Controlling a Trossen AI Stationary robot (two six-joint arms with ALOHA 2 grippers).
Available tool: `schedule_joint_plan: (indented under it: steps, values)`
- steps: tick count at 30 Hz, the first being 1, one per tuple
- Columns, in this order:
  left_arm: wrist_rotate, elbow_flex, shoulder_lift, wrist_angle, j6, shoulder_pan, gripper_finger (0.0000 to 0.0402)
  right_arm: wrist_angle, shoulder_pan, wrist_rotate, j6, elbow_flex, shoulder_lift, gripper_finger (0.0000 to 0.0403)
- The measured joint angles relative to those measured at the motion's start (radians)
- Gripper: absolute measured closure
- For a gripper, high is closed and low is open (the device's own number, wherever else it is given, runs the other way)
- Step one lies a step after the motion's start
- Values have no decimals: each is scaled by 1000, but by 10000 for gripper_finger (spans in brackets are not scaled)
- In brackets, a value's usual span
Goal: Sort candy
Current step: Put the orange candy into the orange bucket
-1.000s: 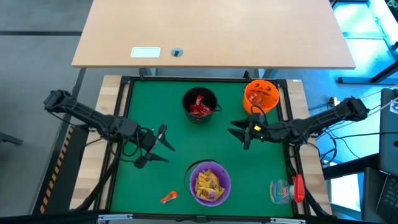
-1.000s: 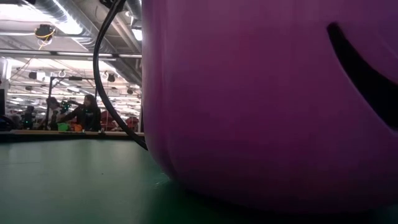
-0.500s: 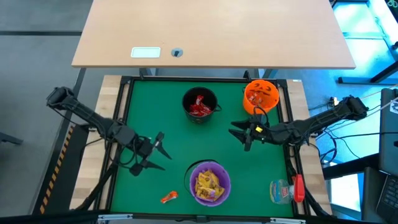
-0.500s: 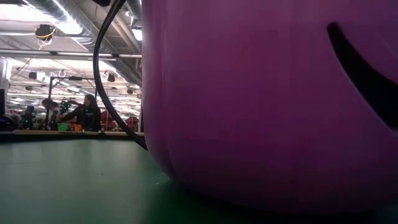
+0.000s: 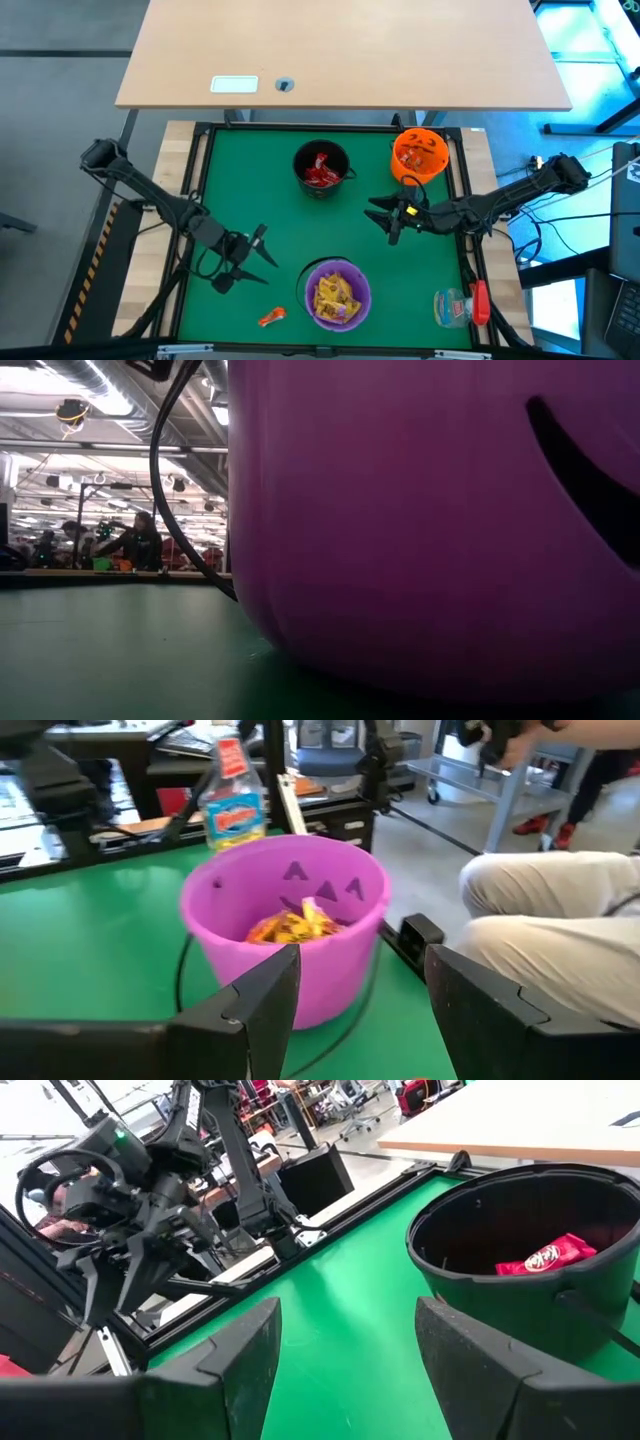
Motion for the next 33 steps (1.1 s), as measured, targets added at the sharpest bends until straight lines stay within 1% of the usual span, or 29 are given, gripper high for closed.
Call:
schedule_joint_plan:
  steps: [4, 10, 13, 18, 22, 27, 31, 33]
  values:
    - [-1, 0, 14, -6, -1, -44, 205, 0, 0, 0, 1, 0, 0, 173]
    - [-14, 0, 76, -35, -80, -140, 208, 0, 1, -20, 27, 0, 0, 173]
    - [-45, 0, 144, -48, -109, -192, 208, 0, 1, -24, 28, 0, 0, 173]
    - [-44, 0, 297, -17, -185, -237, 208, 0, 1, -25, 28, 0, 0, 173]
    - [-22, 25, 426, 24, -242, -251, 191, -8, 1, -24, 18, 0, 0, 173]
    - [4, 128, 572, 18, -279, -256, 156, -8, 1, -21, 5, 0, 0, 173]
    - [0, 208, 656, -5, -279, -268, 133, -8, 0, -19, 5, 0, 0, 173]
    - [-30, 237, 684, -34, -281, -272, 127, -8, 0, -22, 5, 0, 0, 173]
